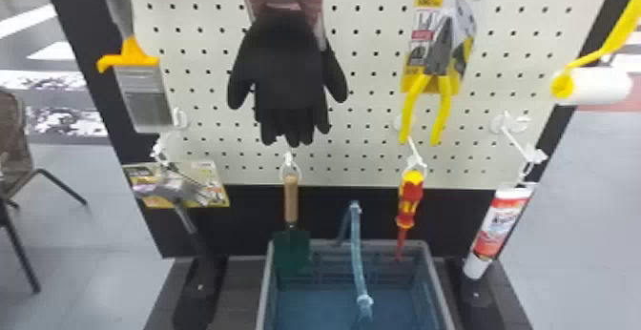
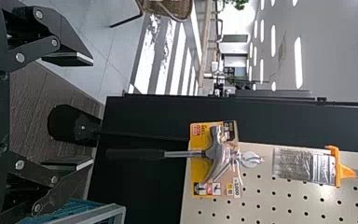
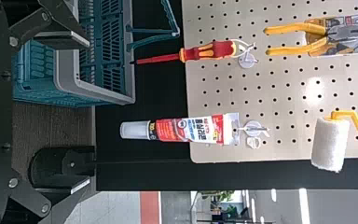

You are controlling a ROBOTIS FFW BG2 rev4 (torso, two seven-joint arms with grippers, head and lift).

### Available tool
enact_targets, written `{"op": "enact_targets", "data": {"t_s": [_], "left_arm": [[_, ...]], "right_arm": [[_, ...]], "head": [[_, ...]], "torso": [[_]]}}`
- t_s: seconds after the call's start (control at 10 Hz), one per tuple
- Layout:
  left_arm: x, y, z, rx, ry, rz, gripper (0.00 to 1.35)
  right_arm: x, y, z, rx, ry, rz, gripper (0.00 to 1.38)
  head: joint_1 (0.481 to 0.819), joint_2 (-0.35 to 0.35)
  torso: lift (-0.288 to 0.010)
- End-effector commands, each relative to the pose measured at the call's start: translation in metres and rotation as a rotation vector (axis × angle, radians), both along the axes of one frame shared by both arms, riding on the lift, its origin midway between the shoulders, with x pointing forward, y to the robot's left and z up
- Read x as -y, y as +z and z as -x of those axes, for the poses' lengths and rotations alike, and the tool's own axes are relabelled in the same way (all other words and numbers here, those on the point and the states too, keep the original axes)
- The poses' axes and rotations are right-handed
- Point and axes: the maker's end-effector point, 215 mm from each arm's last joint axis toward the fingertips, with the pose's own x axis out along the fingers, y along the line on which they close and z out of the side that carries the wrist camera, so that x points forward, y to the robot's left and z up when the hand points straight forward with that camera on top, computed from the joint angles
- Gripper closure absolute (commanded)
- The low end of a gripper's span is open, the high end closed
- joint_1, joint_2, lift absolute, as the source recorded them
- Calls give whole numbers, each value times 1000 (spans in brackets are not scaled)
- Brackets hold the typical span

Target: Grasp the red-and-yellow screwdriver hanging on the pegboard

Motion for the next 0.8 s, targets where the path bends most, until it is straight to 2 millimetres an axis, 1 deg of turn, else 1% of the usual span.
{"op": "enact_targets", "data": {"t_s": [0.0, 0.7], "left_arm": [[0, 0, 0, 0, 1, 0, 510], [1, -3, 0, -4, 4, 2, 510]], "right_arm": [[0, 1, 0, 3, 2, 1, 263], [0, 3, -5, 13, 6, 9, 263]], "head": [[549, 0], [549, 0]], "torso": [[-100], [-100]]}}
